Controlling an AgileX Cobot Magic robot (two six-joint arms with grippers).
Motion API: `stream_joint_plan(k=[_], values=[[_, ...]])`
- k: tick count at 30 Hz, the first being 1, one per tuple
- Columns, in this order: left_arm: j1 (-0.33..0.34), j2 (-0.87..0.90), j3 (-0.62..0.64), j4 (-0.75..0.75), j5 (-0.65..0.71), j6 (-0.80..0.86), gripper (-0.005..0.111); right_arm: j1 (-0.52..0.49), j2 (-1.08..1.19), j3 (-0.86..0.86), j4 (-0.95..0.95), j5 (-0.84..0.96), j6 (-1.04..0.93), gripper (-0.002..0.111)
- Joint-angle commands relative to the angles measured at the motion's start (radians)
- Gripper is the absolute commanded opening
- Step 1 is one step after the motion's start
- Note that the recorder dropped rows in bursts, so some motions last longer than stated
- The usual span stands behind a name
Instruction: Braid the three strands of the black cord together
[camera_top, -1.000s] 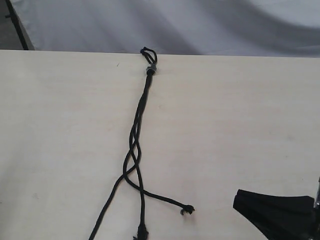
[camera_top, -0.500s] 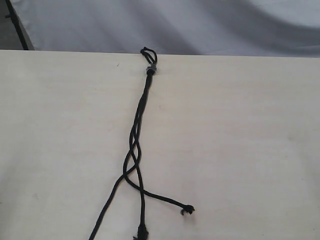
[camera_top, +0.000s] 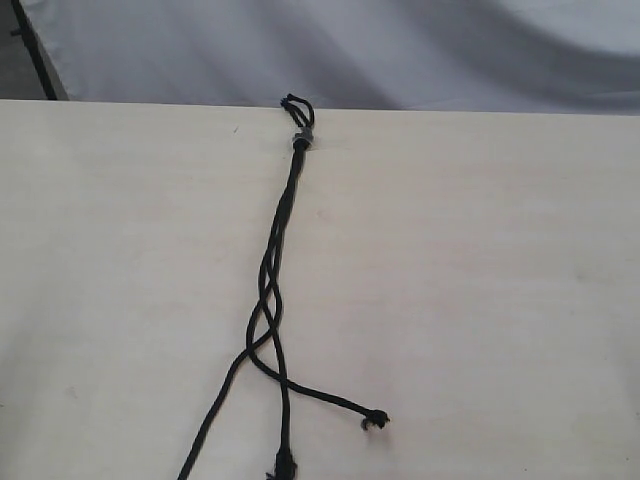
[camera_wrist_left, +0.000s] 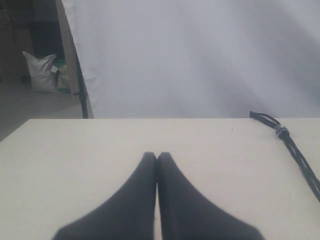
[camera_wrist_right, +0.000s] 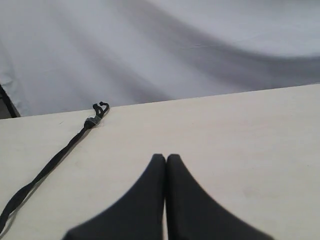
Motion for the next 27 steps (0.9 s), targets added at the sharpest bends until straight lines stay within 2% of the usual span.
stream_joint_plan(k=[1,27], values=[[0.003,-0.004,0.004,-0.004,-0.004,0.004,0.001,-0.005,-0.007,0.003,0.070,0.012,-0.110,0.000],[0.003,-0.004,0.004,-0.004,-0.004,0.004,0.001,-0.005,-0.007,0.003,0.072,0.017,-0.110,0.000]])
